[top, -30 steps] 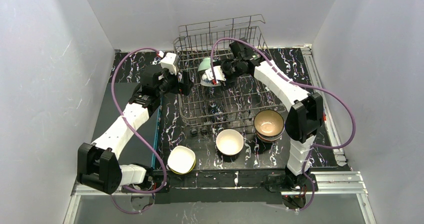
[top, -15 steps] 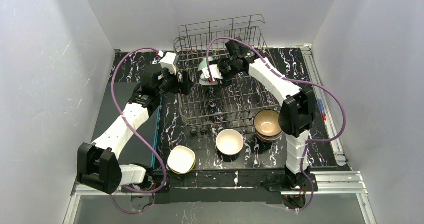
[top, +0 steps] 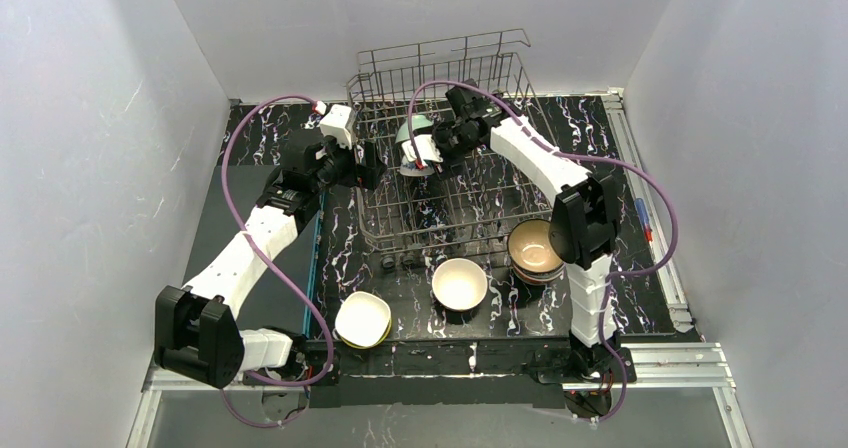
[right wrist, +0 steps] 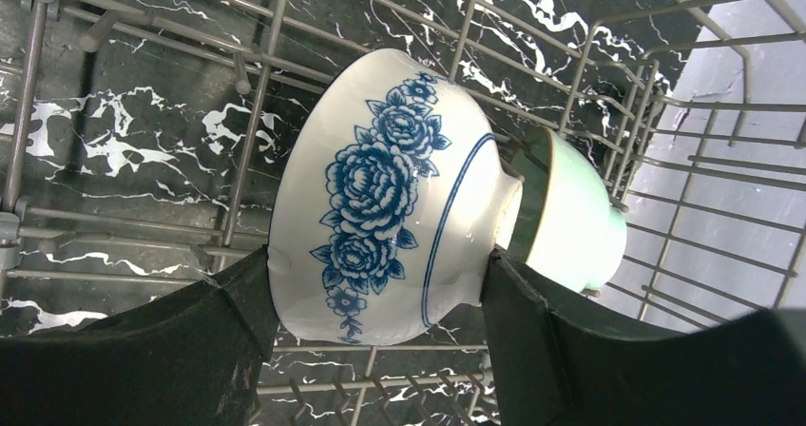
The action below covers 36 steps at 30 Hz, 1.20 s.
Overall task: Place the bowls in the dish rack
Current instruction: Turn the bowl upside down on the dish rack.
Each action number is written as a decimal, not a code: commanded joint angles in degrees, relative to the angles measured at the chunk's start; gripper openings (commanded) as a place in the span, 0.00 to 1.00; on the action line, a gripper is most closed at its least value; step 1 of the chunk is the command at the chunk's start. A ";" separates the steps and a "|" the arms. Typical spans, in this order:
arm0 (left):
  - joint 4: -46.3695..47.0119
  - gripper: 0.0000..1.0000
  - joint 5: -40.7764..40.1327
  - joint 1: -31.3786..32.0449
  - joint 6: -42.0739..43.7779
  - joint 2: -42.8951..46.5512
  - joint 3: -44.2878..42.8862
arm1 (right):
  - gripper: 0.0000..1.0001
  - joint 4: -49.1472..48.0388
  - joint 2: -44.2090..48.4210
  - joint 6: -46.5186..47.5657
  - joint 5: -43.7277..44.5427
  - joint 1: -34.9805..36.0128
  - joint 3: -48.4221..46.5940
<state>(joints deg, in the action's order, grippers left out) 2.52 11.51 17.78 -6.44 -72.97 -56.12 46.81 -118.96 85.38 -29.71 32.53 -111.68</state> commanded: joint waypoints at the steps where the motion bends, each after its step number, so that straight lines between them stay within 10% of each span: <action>1: 0.16 0.98 0.90 -0.38 0.53 1.43 -2.05 | 0.01 -1.07 -0.70 0.46 -0.43 0.11 -3.88; 10: 0.28 0.98 1.24 -0.47 0.39 1.18 -1.98 | 0.01 -5.90 -0.84 -1.76 1.53 0.16 -1.44; 22: 0.25 0.98 1.31 -0.64 0.43 0.99 -1.96 | 0.72 -13.99 2.47 -4.45 2.54 0.15 5.20; 36: 0.27 0.98 1.56 -0.64 0.37 0.99 -2.02 | 0.99 -18.74 5.40 -6.20 3.78 0.18 8.80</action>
<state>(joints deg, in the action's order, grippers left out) 2.52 12.27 17.37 -6.44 -72.97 -56.12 32.51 -117.62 79.85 -26.44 32.75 -103.74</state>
